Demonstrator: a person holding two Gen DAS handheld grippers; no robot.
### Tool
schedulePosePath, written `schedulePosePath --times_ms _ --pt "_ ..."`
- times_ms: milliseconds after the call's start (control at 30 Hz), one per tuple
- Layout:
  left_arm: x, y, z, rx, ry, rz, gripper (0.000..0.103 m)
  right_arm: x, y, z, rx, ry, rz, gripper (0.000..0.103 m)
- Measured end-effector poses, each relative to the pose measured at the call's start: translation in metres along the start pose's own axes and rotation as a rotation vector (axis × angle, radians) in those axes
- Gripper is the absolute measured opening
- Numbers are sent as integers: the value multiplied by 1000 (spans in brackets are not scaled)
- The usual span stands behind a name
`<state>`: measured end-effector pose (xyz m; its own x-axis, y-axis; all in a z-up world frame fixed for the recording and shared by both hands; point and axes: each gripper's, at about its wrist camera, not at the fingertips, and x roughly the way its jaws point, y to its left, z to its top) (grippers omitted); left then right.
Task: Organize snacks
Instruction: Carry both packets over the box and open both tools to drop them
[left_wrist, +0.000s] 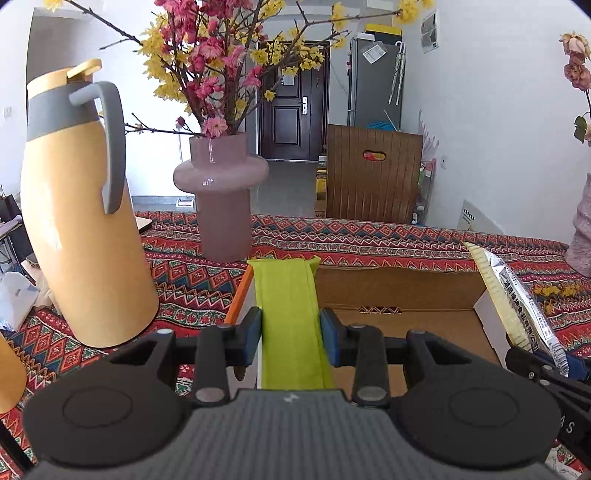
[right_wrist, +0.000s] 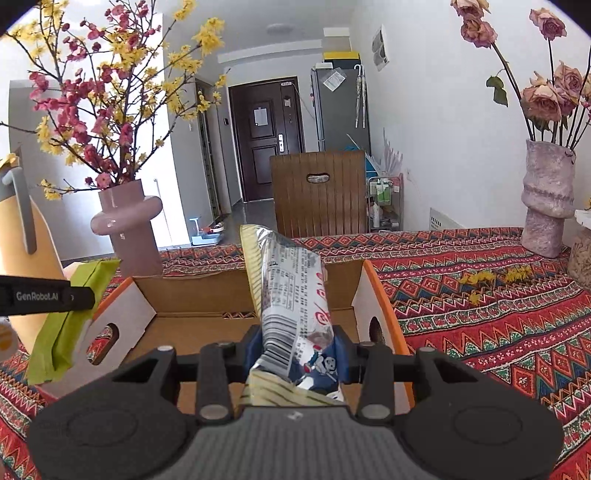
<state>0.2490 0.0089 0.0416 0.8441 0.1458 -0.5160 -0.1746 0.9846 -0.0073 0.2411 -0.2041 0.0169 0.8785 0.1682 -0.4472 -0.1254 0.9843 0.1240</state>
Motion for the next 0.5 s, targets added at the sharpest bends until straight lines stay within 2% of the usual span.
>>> schedulePosePath --times_ms 267,333,367,433,500 --pt "21 5 -14 -22 31 -24 36 11 -1 -9 -7 27 9 40" --pt "17 8 -14 -29 17 -33 35 9 -1 -10 -11 25 12 47" --pt "14 8 -14 -29 5 -32 38 9 -1 -10 -8 25 16 49" --pt "8 8 -13 -30 -20 -38 51 8 -2 -11 -2 18 18 65" --pt "1 8 -15 -32 -52 -33 75 4 -2 -11 1 1 19 70"
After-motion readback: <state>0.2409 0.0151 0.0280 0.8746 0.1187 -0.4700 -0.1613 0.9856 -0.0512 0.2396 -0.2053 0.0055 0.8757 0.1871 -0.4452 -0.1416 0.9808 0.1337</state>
